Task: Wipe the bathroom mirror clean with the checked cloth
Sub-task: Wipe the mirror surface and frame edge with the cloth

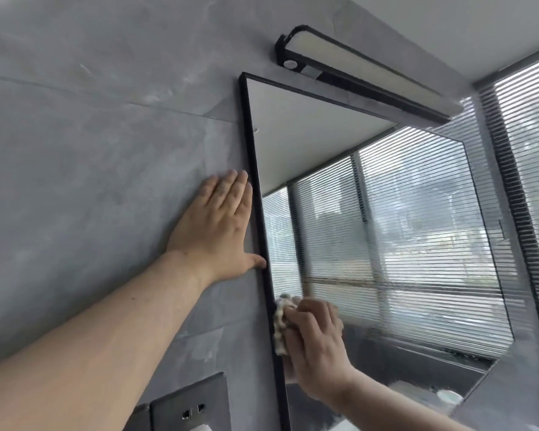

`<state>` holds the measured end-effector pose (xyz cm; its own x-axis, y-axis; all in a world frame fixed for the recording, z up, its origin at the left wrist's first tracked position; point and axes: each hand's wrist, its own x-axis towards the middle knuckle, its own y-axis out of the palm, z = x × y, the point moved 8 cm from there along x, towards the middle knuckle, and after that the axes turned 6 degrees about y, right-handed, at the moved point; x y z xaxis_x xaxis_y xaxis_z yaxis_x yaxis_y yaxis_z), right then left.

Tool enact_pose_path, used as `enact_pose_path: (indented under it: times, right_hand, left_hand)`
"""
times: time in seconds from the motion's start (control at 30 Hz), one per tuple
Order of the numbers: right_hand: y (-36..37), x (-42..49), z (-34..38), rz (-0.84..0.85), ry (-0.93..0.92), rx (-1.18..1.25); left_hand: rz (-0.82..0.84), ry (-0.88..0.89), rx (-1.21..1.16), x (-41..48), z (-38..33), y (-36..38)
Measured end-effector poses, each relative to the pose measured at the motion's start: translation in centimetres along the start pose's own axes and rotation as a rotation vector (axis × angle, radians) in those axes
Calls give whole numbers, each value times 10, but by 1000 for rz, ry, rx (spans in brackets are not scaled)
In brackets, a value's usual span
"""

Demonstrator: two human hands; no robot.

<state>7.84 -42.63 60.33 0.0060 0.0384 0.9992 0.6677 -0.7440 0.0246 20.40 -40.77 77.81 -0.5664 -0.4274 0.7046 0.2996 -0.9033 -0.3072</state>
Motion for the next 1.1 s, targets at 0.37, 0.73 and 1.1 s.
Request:
enact_pose_path:
  times: [0.37, 0.73, 1.1]
  right_hand:
    - [-7, 122, -48, -209, 313, 50]
    - [-18, 119, -63, -162, 415, -49]
    - [-1, 105, 8, -88, -178, 17]
  left_hand:
    - [-43, 48, -70, -1, -3, 0]
    - [-34, 70, -144, -1, -5, -4]
    - [-182, 117, -124, 23, 20, -21]
